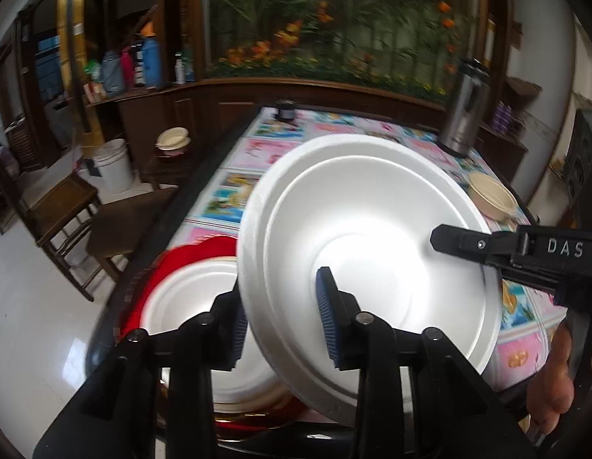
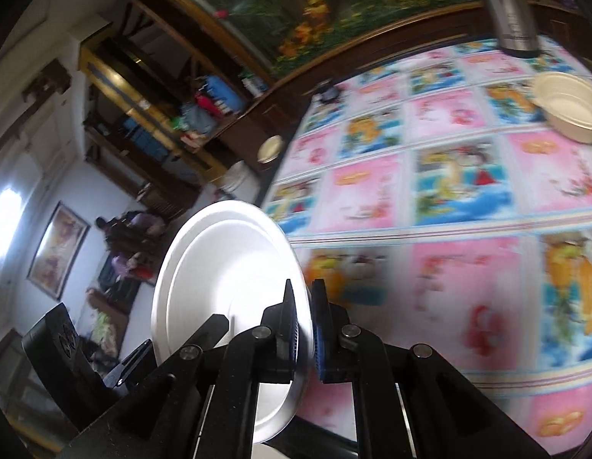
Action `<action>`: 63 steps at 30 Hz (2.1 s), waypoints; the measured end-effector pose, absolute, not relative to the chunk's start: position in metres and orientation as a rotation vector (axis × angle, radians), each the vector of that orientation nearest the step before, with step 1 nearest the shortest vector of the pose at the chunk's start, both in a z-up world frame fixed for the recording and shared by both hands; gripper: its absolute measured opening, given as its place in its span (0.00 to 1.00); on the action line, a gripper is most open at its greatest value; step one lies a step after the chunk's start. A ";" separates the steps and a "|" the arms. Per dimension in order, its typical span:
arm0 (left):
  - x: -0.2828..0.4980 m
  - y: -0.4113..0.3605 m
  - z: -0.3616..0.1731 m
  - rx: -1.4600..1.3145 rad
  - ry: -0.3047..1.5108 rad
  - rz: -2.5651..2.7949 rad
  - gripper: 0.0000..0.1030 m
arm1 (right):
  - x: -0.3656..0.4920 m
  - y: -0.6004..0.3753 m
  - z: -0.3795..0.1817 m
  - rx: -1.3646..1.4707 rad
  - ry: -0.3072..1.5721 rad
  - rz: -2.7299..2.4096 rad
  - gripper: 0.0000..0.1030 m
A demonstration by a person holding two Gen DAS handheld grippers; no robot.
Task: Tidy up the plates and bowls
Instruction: 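Lower the white foam plate onto the stack and open the left tool, then move both open tools toward the beige plastic bowl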
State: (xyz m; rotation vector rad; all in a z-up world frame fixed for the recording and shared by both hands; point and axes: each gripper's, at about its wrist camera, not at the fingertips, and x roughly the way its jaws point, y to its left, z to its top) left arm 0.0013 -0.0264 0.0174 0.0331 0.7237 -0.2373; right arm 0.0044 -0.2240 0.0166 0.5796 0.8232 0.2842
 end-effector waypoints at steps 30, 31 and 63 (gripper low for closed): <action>-0.005 0.030 0.004 0.011 0.545 0.071 0.94 | 0.007 -0.225 -0.032 0.545 0.666 0.183 0.71; -0.007 0.022 0.007 0.027 0.528 0.065 1.00 | 0.004 -0.231 -0.033 0.537 0.654 0.162 0.73; -0.002 -0.158 0.037 0.214 0.561 -0.214 1.00 | -0.091 -0.440 -0.003 0.468 0.320 -0.327 1.00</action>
